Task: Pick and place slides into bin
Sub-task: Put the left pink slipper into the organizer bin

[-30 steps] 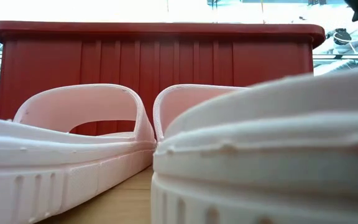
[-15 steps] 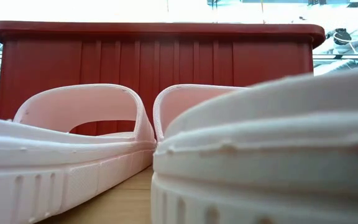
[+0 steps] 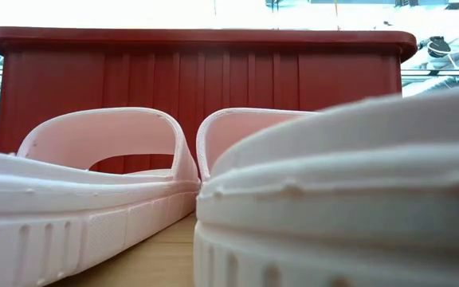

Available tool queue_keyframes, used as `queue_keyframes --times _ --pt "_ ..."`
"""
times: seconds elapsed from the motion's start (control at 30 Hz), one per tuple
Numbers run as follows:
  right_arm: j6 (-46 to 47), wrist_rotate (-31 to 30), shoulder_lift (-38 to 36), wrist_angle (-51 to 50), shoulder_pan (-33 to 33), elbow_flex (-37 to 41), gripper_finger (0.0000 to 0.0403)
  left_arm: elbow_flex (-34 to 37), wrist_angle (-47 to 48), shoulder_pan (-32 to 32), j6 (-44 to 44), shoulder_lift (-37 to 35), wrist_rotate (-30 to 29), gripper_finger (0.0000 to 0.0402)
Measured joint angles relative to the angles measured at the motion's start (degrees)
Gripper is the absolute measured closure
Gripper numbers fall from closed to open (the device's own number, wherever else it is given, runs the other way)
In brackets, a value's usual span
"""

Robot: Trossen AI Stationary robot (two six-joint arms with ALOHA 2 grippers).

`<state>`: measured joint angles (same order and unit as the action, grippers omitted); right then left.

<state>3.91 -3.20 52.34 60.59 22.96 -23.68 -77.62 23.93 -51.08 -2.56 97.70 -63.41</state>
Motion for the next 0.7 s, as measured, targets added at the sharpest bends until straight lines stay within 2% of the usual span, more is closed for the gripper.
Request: queue_keyframes --times 0.27,0.47,0.7 --pt "1.39 -0.12 3.11 2.53 2.03 0.0 0.0238 -0.08 -0.25 0.38 -4.41 2.76 4.04 0.0229" --pt "1.39 -4.56 5.31 4.37 3.26 0.0 0.0238 -0.09 -0.22 1.26 -7.24 5.59 10.45 0.0229" --pt "1.43 -4.68 5.79 5.23 3.41 0.0 0.0238 -1.05 -0.22 3.24 -8.53 8.79 16.89 0.0229"
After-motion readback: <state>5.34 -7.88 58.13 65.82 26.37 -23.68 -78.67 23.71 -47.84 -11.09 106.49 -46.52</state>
